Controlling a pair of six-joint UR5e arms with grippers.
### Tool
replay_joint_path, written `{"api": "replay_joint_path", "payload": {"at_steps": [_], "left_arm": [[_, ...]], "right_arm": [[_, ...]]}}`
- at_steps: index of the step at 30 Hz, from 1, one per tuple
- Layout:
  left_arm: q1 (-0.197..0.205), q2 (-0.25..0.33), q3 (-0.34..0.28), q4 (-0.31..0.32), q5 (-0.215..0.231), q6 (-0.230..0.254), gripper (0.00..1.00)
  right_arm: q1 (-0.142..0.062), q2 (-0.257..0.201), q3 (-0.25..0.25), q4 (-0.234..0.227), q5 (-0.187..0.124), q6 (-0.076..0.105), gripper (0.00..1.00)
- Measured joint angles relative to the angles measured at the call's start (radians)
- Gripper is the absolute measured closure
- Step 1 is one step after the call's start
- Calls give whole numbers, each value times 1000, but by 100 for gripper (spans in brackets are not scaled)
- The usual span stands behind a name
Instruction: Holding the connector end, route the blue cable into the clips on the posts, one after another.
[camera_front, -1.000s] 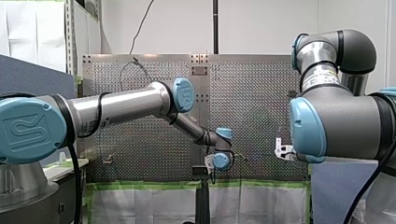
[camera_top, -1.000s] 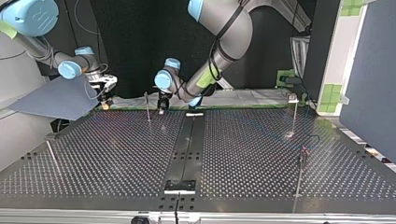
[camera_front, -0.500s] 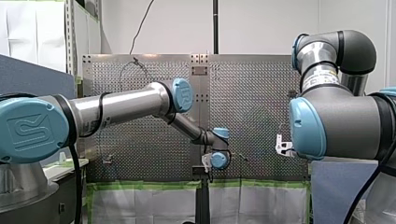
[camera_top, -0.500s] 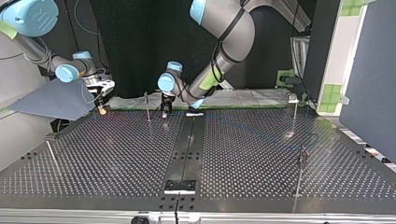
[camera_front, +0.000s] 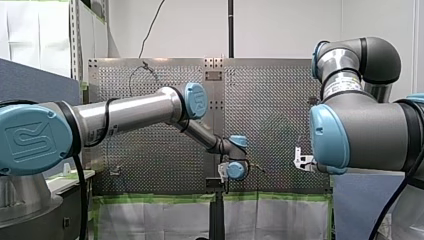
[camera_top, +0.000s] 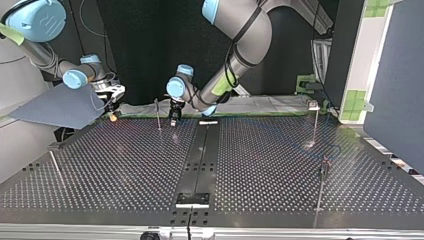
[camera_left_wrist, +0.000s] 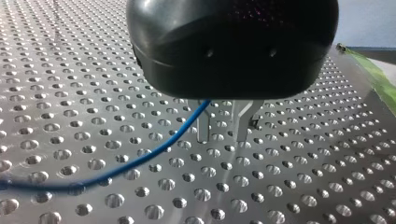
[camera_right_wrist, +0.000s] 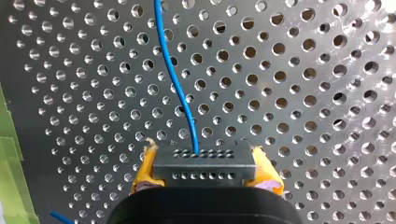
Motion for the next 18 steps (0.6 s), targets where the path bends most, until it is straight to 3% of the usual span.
{"api": "replay_joint_path", "payload": {"at_steps": [1, 3, 4, 5, 6, 11, 18], "left_arm": [[0, 2, 0, 0, 1, 2, 60], [-1, 8, 0, -5, 8, 10, 38], [-1, 16, 0, -10, 17, 18, 38], [-1, 20, 0, -15, 25, 26, 15], [-1, 24, 0, -19, 33, 34, 0], [-6, 32, 0, -35, 64, 63, 0], [-14, 33, 0, -81, 8, 95, 0]], "right_arm": [[0, 0, 0, 0, 0, 0, 100], [1, 0, 0, 0, 0, 0, 100], [2, 1, 0, 0, 0, -1, 100], [3, 1, 0, 0, 0, -1, 100], [4, 1, 0, 0, 0, -1, 100], [5, 2, 0, 0, -8, -1, 100], [6, 3, 0, 0, -15, -1, 100]]}}
